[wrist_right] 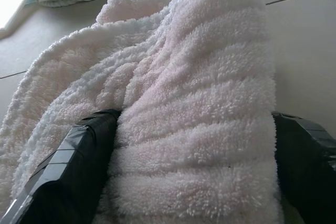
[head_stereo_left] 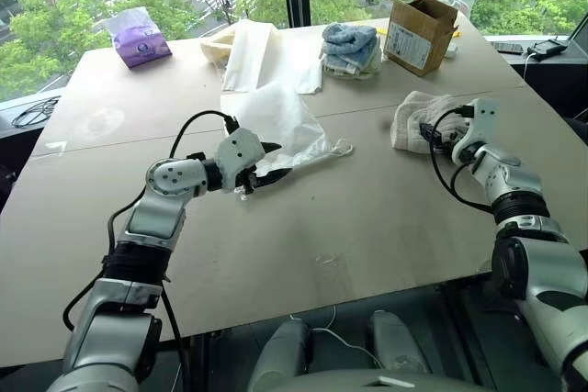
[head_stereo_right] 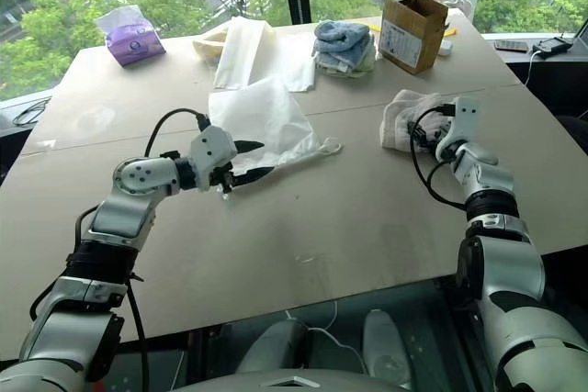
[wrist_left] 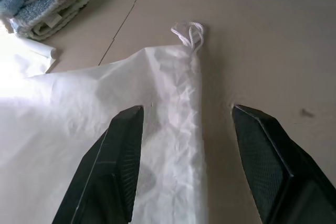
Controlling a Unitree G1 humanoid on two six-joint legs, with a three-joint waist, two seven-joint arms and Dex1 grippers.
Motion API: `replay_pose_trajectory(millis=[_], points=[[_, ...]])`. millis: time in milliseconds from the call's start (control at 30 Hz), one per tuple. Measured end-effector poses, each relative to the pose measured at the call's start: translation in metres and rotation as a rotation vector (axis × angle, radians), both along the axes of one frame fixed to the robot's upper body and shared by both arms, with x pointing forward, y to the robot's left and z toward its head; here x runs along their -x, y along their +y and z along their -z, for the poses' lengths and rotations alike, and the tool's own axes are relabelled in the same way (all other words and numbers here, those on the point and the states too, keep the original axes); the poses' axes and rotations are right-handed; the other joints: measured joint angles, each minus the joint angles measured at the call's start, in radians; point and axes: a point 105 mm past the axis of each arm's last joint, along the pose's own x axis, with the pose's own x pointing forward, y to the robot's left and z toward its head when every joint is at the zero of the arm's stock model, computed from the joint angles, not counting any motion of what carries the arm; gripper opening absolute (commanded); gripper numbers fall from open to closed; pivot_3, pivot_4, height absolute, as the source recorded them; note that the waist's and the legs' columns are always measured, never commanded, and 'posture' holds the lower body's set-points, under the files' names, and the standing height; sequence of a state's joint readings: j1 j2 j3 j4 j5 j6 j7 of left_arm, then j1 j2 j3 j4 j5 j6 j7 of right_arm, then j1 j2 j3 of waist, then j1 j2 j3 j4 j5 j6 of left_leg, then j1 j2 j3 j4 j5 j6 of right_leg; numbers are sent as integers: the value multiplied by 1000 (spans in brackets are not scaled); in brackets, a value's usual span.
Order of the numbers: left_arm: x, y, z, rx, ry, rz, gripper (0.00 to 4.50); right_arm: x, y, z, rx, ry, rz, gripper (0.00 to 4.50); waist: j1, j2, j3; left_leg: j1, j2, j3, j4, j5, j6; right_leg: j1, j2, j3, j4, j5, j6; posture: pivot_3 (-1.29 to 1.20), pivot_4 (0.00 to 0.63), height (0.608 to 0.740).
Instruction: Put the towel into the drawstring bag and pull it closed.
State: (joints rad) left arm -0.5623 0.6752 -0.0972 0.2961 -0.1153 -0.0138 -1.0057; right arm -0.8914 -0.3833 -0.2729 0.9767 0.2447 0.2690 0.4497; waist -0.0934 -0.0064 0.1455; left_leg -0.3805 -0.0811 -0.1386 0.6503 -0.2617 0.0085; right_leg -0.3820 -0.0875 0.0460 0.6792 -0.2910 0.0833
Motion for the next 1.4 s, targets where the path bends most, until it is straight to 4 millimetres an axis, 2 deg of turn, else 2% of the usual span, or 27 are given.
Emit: replay_pose_trajectory(millis=[133,300,400,500,767,867,933,1000,1400], points=[[-4,1,1,-56,34,53,2720,0,2,0,-3,-9,2,4500,-2,0,0,-1,0,1,0,0,0,-2,0,1,0,0,0,0,150,740],[-4,4,20,-163,102,110,2720,0,2,-2,-6,-15,8,4500,-3,0,0,-3,0,1,-1,0,0,-4,0,1,1,0,0,0,150,740],[-12,6,16,-222,70,107,2720,1,1,-3,-10,-18,13,4500,-2,0,0,-3,0,1,-1,0,0,-5,0,1,1,0,0,0,150,740],[-16,9,14,-250,50,104,2720,1,2,-3,-12,-22,11,4500,-3,0,0,-3,0,1,-1,0,0,-5,0,1,1,0,0,0,150,740],[-15,13,28,-271,83,101,2720,2,1,-3,-12,-23,14,4500,-2,0,0,-4,0,1,-1,0,0,-6,0,1,1,0,0,0,150,740],[-15,11,29,-265,86,104,1840,2,1,-3,-12,-22,14,4500,-2,0,0,-4,0,1,-1,0,0,-6,-1,1,1,0,0,0,150,740],[-16,10,30,-259,91,102,756,2,1,-3,-12,-22,13,4500,-2,0,0,-4,0,1,-1,0,0,-6,-1,1,1,0,0,0,150,740],[-16,10,32,-253,101,97,102,2,1,-4,-11,-21,13,4500,-2,0,0,-4,0,1,-1,0,0,-6,-1,1,1,0,0,0,150,740],[-16,13,36,-158,170,47,39,3,2,-3,-9,-22,14,4500,-2,0,0,-4,0,0,-1,0,0,-6,-1,1,1,0,0,0,150,740]])
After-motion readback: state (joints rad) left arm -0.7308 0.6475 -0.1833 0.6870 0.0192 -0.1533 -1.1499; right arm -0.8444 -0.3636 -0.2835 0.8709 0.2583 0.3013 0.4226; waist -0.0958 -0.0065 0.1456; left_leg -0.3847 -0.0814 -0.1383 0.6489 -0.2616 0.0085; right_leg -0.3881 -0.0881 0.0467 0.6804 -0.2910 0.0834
